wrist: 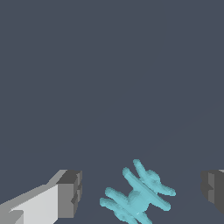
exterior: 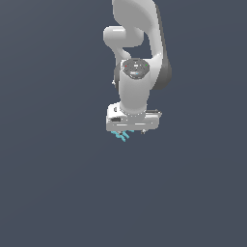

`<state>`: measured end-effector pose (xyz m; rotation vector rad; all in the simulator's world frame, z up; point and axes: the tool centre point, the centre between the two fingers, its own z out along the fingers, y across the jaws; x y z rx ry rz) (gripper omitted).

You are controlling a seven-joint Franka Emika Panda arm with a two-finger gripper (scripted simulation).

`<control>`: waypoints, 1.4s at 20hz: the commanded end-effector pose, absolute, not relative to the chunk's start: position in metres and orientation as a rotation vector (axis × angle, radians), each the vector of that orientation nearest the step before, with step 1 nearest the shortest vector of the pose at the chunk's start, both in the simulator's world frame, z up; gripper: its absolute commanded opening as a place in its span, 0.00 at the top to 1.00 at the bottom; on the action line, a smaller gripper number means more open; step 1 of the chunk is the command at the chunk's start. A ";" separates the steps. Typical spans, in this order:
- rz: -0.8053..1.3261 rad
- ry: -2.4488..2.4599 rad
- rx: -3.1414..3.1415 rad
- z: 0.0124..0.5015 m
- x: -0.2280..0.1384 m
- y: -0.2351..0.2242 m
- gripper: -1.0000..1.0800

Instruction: Pick up the object and move it to a goal position.

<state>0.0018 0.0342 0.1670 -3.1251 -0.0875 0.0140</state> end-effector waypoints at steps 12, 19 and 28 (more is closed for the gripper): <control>0.021 -0.126 -3.132 0.167 0.003 0.033 0.00; 0.120 -0.301 -3.156 0.150 -0.009 0.044 0.00; 0.431 -0.829 -3.150 0.106 -0.047 0.067 0.00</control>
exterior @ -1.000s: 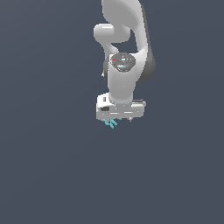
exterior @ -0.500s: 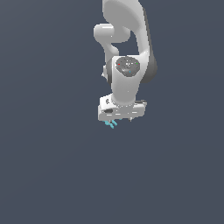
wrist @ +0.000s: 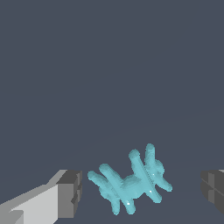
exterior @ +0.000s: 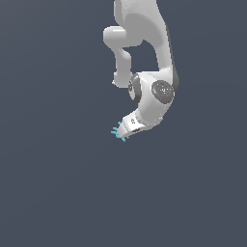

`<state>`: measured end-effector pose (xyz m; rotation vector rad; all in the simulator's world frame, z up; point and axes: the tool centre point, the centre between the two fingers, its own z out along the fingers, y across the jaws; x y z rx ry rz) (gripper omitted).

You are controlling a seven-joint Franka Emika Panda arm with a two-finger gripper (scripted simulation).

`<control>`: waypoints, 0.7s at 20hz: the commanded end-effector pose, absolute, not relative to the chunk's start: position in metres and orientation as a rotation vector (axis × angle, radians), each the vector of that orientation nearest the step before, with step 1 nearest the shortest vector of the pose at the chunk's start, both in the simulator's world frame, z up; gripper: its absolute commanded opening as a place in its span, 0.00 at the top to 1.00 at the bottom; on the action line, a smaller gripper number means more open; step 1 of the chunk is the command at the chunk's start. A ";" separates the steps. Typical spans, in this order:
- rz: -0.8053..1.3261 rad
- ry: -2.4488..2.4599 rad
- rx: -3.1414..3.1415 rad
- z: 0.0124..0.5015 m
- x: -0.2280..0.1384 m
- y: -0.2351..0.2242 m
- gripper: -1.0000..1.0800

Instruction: Pick up the object and move it to a goal position.

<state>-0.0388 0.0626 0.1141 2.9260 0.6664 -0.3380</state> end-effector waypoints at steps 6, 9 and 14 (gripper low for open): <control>-0.634 1.120 2.593 0.073 -0.079 0.078 0.00; -0.747 1.275 2.430 0.060 -0.094 0.080 0.00; -0.907 1.472 2.166 0.044 -0.112 0.082 0.00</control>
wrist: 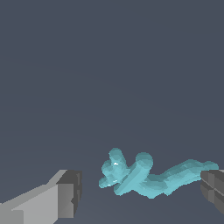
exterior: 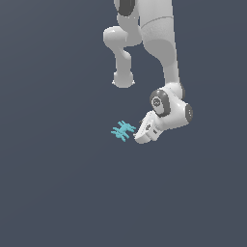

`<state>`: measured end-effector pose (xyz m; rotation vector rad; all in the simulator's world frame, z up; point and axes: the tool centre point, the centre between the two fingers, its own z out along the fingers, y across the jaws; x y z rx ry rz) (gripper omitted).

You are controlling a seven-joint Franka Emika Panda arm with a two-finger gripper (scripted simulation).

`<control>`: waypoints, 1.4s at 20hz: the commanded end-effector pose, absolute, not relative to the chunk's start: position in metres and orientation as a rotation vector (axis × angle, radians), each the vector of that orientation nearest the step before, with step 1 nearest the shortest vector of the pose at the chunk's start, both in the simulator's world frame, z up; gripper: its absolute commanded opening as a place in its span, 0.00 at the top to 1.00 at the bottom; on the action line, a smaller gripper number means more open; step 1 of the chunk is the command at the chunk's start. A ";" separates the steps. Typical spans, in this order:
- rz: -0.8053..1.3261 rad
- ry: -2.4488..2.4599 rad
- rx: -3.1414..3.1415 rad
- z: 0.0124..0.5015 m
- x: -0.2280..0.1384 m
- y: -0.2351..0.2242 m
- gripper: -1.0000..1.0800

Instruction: Pick up the object and move it to a goal position.

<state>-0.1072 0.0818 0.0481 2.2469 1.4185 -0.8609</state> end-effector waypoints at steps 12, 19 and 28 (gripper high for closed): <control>-1.085 1.652 1.815 0.031 -0.128 0.082 0.00; -1.088 1.655 1.808 0.028 -0.129 0.079 0.00; -1.092 1.660 1.800 0.014 -0.137 0.059 0.00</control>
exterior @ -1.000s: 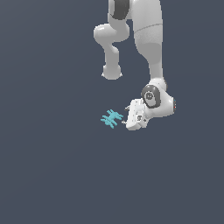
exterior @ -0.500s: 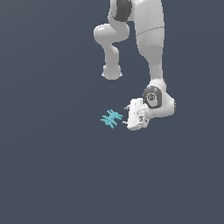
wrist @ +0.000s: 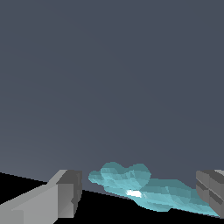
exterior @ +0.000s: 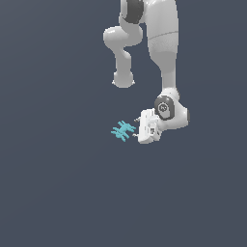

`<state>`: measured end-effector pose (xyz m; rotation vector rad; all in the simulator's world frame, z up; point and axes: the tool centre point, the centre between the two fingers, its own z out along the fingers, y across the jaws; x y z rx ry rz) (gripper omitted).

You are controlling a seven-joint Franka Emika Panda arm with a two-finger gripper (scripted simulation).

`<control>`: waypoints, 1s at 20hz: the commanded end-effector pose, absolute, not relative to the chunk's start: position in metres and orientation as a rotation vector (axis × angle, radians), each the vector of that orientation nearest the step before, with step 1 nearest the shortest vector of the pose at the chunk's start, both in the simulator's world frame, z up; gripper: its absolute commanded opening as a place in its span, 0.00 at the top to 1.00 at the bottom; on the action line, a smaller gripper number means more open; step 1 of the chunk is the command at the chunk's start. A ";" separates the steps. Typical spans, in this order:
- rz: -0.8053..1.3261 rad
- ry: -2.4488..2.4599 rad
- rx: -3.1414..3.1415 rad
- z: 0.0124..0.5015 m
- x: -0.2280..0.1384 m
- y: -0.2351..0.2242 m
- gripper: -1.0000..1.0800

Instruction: Pick up the object and move it to a goal position.

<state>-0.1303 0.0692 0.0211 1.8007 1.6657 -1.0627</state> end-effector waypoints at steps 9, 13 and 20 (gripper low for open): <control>-1.092 1.660 1.800 0.014 -0.137 0.059 1.00; -1.071 1.663 1.800 0.019 -0.131 0.065 1.00; -1.074 1.663 1.801 0.039 -0.113 0.067 1.00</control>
